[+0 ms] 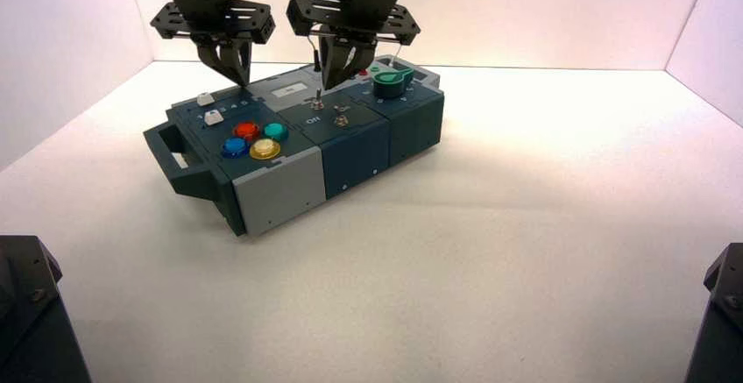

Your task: Flip the top switch off with the right gripper.

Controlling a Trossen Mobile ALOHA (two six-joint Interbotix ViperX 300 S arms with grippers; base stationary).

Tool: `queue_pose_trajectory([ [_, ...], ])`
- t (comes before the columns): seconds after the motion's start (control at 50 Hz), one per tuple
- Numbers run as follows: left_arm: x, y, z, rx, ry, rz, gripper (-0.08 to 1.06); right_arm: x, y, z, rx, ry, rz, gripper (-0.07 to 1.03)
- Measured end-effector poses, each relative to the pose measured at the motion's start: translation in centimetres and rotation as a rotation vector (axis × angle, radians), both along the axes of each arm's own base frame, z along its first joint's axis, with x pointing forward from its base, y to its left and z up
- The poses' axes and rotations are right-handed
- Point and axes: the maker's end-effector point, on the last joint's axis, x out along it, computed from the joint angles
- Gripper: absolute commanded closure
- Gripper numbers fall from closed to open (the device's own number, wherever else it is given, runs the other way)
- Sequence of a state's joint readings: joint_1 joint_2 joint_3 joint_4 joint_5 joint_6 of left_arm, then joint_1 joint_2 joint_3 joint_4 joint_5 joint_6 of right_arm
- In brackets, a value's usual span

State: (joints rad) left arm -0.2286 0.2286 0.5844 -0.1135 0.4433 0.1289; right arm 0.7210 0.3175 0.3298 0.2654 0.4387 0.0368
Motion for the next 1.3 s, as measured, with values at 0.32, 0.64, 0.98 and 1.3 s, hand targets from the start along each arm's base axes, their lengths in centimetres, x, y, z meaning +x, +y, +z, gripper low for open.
queue_pose_trajectory([
  [0.32,0.0,0.0,-0.1,0.001,0.001,-0.001,1.01,0.0,0.1,-0.1,0.004,0.006,-0.006,0.98],
  [0.64,0.0,0.0,-0.2,0.002,0.004,-0.001,1.01,0.0,0.2,-0.9,0.001,0.023,-0.012,0.99],
  [0.98,0.0,0.0,-0.1,0.002,0.003,-0.003,1.01,0.3,0.5,-0.7,0.007,0.023,-0.014,0.98],
  [1.3,0.0,0.0,-0.3,0.003,0.006,-0.003,1.01,0.3,0.8,-0.5,0.023,0.034,-0.026,0.98],
])
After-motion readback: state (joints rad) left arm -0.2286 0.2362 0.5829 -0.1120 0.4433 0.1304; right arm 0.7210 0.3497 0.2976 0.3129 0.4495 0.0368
